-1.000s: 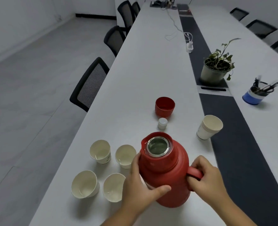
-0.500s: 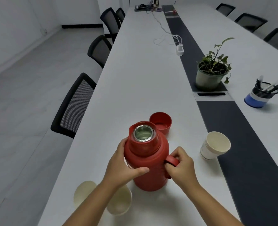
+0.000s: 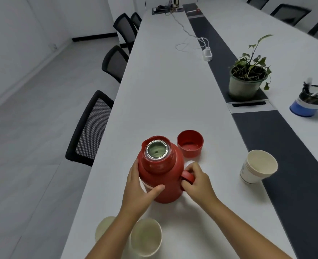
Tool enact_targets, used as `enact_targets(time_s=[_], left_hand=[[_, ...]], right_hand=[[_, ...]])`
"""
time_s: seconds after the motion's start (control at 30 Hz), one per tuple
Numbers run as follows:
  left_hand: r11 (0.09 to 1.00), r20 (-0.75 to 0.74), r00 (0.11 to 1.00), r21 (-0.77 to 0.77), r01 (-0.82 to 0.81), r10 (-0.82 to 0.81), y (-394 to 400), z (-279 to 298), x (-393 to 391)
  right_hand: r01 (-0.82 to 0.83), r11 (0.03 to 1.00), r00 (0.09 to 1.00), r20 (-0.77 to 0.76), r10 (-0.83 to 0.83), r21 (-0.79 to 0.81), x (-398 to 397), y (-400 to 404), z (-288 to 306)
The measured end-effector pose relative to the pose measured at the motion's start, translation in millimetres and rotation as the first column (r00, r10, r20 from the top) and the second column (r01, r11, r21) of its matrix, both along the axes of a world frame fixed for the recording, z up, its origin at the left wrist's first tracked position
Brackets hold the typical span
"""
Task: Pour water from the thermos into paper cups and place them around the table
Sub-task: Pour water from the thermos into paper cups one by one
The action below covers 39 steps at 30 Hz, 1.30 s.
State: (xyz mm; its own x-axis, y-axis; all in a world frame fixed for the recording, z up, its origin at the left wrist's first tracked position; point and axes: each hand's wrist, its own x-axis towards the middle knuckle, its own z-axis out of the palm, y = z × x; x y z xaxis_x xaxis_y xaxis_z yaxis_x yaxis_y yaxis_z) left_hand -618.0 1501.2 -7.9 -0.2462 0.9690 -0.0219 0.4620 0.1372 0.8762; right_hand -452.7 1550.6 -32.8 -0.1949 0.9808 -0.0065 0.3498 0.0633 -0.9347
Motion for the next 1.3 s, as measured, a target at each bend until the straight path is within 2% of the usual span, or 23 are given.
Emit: enact_targets(time_s=[0.1, 0.17, 0.23, 0.3, 0.4, 0.47, 0.57, 0.67, 0.77, 0.87, 1.0, 1.3], left_hand=[[0.979, -0.078, 0.976, 0.009, -0.203, 0.204, -21, 1, 23], [0.956, -0.104, 0.962, 0.18, -0.23, 0.251, -39, 2, 42], [0.929, -0.113, 0.978, 0.348, -0.125, 0.174, -52, 1, 64], [0.925, -0.117, 0.993, 0.381, 0.014, 0.033, -58, -8, 85], [0.939, -0.071, 0.979, 0.276, 0.205, -0.193, -53, -17, 119], [0.954, -0.052, 0.967, 0.159, 0.254, -0.249, -46, -20, 145], [0.962, -0.054, 0.961, 0.006, 0.272, -0.271, -31, -20, 184], [0.972, -0.015, 0.977, -0.099, 0.211, -0.213, -14, -19, 216], [0.972, 0.007, 0.988, -0.178, 0.154, -0.155, 8, -21, 239], [0.971, 0.009, 0.985, -0.17, 0.17, -0.171, 31, -18, 252], [0.958, 0.059, 0.963, -0.101, 0.268, -0.263, 57, -19, 264], [0.981, 0.178, 0.979, -0.145, 0.125, -0.099, 84, -42, 269]], right_hand=[[-0.049, 0.998, 0.998, 0.045, 0.047, 0.045, 19, -16, 7], [0.027, 0.996, 0.996, 0.08, -0.034, 0.088, 42, -28, 13], [0.144, 0.982, 0.979, 0.129, -0.16, 0.124, 72, -38, 19], [0.269, 0.956, 0.94, 0.185, -0.287, 0.118, 106, -46, 21], [0.4, 0.909, 0.859, 0.298, -0.416, 0.118, 153, -51, 20], [0.417, 0.904, 0.837, 0.348, -0.422, 0.095, 177, -48, 18], [0.314, 0.947, 0.845, 0.437, -0.31, 0.064, 199, -28, 16], [0.153, 0.988, 0.816, 0.562, -0.14, 0.023, 209, 2, 11], [0.027, 0.999, 0.813, 0.581, -0.035, 0.023, 217, 24, 7], [-0.109, 0.989, 0.821, 0.57, 0.034, 0.097, 228, 37, 5], [-0.191, 0.97, 0.848, 0.522, 0.086, 0.149, 243, 50, 0], [-0.315, 0.931, 0.793, 0.59, 0.15, 0.186, 256, 70, -6]])
